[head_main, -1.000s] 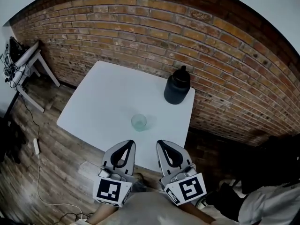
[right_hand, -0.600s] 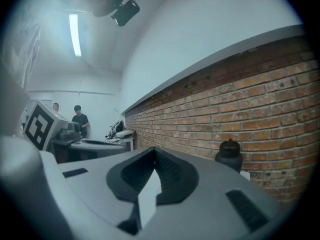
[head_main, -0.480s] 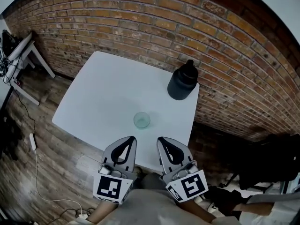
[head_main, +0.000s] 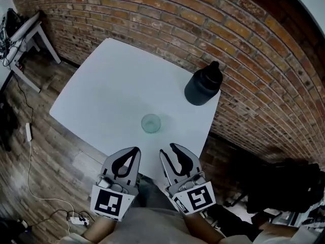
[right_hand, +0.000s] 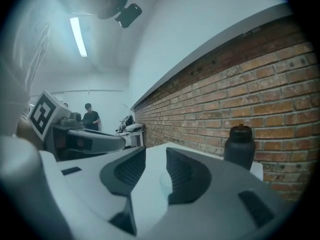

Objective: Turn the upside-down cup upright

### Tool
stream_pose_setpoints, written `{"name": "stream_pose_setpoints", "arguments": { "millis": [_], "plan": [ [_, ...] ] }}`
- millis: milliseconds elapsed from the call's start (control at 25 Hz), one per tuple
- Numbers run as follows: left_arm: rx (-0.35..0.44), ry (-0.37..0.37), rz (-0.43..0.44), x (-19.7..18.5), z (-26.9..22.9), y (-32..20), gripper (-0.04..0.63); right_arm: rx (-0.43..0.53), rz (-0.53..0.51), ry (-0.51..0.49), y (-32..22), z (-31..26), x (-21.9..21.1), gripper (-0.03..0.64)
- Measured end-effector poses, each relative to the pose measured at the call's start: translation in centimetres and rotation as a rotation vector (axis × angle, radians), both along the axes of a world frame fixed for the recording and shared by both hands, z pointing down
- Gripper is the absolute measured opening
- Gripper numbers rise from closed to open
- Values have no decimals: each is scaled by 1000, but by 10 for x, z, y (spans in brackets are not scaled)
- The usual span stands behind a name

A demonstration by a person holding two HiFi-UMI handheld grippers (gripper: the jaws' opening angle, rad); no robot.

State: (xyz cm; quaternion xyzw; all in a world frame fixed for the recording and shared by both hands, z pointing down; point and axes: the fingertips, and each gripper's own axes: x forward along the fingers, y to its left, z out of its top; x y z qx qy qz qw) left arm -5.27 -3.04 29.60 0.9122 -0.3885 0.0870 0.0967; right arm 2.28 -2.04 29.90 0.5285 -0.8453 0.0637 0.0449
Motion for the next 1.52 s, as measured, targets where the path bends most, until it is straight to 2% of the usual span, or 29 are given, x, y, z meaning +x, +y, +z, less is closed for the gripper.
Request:
{"name": "stream_pose_setpoints", "arguments": {
  "millis": [320, 680, 1240, 1520],
  "plan": [
    [-9, -50, -68, -7, 29, -12, 9, -63, -33, 69, -21, 50, -6, 212],
    [-38, -93, -43, -3, 57, -31, 9, -162, 13, 86, -51, 107, 0, 308],
    [-85, -113, -26, -6, 75, -45, 9, -209, 19, 178, -92, 144, -17, 403],
    [-105, -102, -35, -9, 78, -46, 9, -218, 21, 197, -105, 149, -22, 410]
  ]
}}
